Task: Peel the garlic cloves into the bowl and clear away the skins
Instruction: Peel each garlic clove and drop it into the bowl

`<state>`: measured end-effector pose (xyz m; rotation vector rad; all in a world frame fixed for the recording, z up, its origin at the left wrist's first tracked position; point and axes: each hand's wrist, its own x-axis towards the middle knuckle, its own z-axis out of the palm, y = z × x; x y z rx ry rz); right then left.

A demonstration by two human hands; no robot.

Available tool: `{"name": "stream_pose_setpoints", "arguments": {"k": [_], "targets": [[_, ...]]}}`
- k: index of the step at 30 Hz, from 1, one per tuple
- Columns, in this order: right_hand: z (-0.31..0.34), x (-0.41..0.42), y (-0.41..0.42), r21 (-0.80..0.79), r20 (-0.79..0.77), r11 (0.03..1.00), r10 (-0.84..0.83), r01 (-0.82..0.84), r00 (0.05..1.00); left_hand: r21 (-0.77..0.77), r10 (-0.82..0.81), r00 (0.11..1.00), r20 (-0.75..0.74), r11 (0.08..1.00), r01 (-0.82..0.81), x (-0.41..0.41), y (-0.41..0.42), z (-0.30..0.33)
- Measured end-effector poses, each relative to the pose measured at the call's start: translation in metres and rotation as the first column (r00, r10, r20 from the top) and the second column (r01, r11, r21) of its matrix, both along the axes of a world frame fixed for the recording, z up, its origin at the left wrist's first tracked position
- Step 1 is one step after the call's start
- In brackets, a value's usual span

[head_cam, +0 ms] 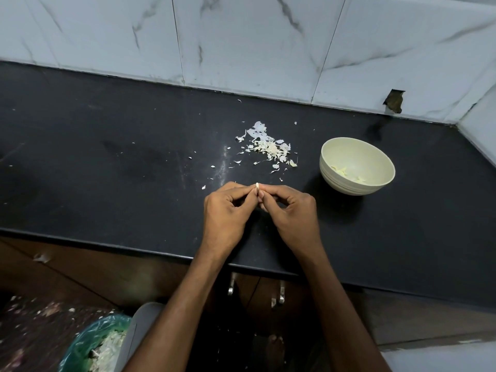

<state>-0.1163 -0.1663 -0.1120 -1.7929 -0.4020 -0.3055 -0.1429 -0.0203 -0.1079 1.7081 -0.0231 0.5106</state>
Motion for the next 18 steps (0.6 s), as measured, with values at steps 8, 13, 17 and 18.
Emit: {"name": "stream_pose_setpoints", "arguments": {"k": [8,13,17,18], "targets": [[0.0014,-0.0017,0.0003,0.093,-0.071,0.995,0.05,-0.044,0.996,-0.07,-0.057,0.998,-0.029,0.996,0.055,-0.0003,0.0044,0.0025],[0.0021,-0.0002,-0.001,0.115,-0.105,0.991,0.078,-0.066,0.991,-0.094,-0.066,0.997,-0.038,0.994,0.062,0.0014,0.0071,0.0025],[0.0027,-0.0017,0.0001,0.074,-0.089,0.993,0.094,-0.087,0.992,-0.123,-0.025,0.998,-0.054,0.992,0.018,0.0003,0.0053,0.0051],[0.0036,-0.0025,0.0009,0.079,-0.095,0.992,0.101,-0.094,0.99,-0.131,-0.012,0.998,-0.062,0.991,0.004,-0.0005,0.0045,0.0055]]}}
